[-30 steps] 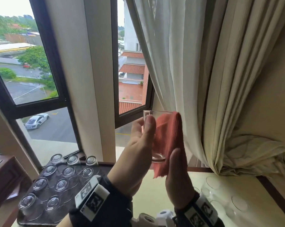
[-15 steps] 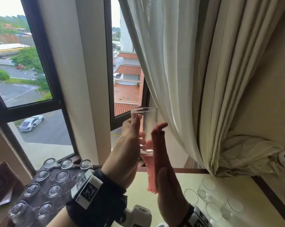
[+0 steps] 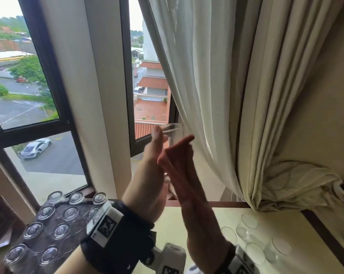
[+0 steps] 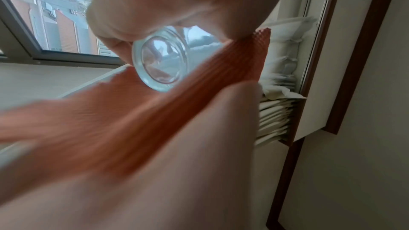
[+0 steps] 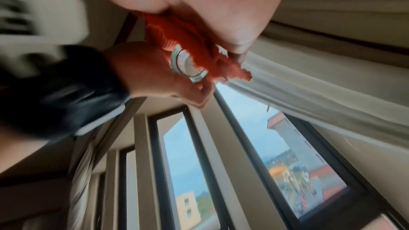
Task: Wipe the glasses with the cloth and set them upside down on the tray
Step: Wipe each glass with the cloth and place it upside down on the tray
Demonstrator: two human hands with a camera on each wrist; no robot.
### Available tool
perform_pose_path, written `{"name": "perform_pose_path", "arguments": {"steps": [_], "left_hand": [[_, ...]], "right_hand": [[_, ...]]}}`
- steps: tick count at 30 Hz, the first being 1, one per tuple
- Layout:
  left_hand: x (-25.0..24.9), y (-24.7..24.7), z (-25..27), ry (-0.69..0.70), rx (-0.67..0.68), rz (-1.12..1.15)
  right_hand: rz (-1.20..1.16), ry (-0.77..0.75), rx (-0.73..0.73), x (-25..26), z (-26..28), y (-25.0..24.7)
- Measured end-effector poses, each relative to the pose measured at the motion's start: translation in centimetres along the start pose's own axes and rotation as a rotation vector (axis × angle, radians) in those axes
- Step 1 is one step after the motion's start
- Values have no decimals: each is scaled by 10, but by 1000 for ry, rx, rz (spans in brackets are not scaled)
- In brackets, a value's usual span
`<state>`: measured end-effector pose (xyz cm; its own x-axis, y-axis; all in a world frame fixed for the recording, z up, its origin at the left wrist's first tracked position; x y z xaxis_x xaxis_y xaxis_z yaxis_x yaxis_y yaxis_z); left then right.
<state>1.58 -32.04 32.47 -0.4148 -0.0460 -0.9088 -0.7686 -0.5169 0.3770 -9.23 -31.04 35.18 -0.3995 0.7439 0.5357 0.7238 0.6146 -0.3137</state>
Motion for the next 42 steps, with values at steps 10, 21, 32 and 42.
{"name": "perform_pose_path", "arguments": {"steps": [10,21,32,42], "left_hand": [[-38,-8,1,227,43,-258],[-39,-31,30,391,-47,-351],[-23,-51,36,433,-238,-594],[-23,-48,50,503,-178,-573]], "right_hand": [[-217,643,-243,-89,69,8],[-371,1015,-578,-115,76,-16],[-632,609,-566,-69,42,-13],[-160,293,-333,-29,-4,-40]]}}
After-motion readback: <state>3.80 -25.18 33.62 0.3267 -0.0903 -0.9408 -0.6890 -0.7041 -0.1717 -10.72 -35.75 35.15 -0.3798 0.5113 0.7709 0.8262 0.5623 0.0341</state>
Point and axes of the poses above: each hand's wrist, its own z-axis away from the middle knuckle, its own y-axis out of the palm, x = y × z, the point moved 10 cm from there along -z, towards the middle knuckle, and after that the axes turned 10 degrees about -y, right-handed, at the moved point
